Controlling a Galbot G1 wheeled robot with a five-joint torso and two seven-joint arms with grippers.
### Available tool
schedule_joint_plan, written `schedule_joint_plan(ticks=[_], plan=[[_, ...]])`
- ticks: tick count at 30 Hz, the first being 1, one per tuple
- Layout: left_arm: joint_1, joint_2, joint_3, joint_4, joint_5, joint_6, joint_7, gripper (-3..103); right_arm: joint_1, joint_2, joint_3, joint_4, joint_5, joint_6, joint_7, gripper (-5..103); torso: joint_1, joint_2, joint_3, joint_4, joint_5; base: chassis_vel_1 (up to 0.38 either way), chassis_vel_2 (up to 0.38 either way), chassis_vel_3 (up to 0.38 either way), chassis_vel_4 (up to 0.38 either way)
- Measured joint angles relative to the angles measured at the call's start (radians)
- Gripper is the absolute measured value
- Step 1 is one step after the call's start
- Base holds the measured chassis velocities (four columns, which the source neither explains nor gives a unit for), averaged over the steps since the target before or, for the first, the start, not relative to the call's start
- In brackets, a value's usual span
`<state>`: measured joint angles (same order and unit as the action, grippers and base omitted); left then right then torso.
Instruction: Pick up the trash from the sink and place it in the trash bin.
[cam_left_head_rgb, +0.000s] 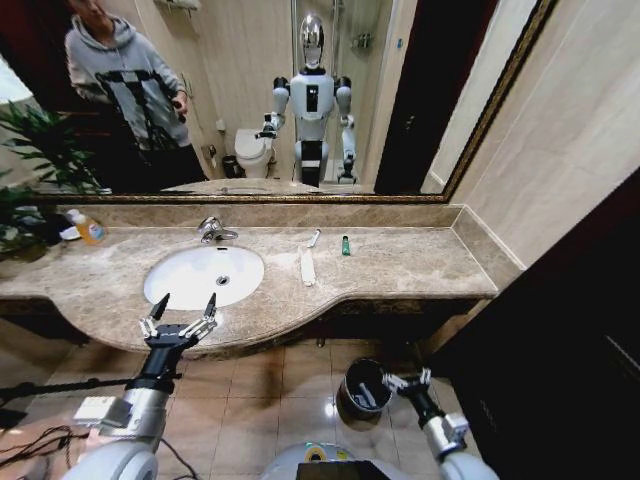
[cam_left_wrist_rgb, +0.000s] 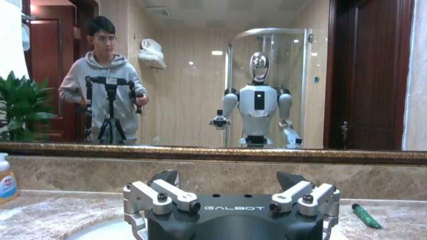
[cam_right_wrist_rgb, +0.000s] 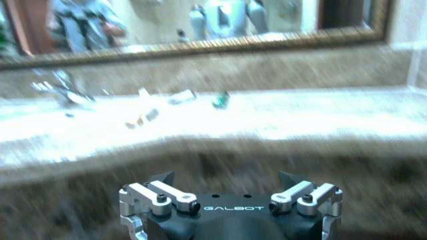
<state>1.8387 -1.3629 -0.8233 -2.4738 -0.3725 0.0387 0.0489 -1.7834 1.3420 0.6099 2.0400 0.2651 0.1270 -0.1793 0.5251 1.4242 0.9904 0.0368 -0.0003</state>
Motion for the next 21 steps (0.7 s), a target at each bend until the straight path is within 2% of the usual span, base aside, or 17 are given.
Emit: schedule_joint_plan(ticks=[8,11,13,16,21], plan=[[0.000,0.000,0.000,0.000,0.000,0.000,0.000,100,0.192,-0.087,-0.100,0.050,0.015,-0.114,0.024,100,0.000,0.000,0.000,0.0001,0.0004,0.000,0.000,0.000,0.000],[0.000,0.000,0.000,0.000,0.000,0.000,0.000,100,0.325,-0.148,-0.204,0.019,0.075,-0.187,0.053,100,0.000,0.000,0.000,0.0001,0.0003,0.000,0.000,0.000,0.000],[0.000,0.000,0.000,0.000,0.000,0.000,0.000,100,0.353,-0.159,-0.230,0.005,0.080,-0.193,0.056,100,0.000,0.000,0.000,0.0000,0.0003,0.000,0.000,0.000,0.000],[0.000,0.000,0.000,0.000,0.000,0.000,0.000,100,0.479,-0.190,-0.335,-0.060,0.099,-0.211,0.060,100,0.000,0.000,0.000,0.0000,0.0003,0.000,0.000,0.000,0.000],[0.000,0.000,0.000,0.000,0.000,0.000,0.000,100,0.616,-0.195,-0.427,-0.122,0.120,-0.232,0.075,100,0.000,0.000,0.000,0.0000,0.0002,0.000,0.000,0.000,0.000]])
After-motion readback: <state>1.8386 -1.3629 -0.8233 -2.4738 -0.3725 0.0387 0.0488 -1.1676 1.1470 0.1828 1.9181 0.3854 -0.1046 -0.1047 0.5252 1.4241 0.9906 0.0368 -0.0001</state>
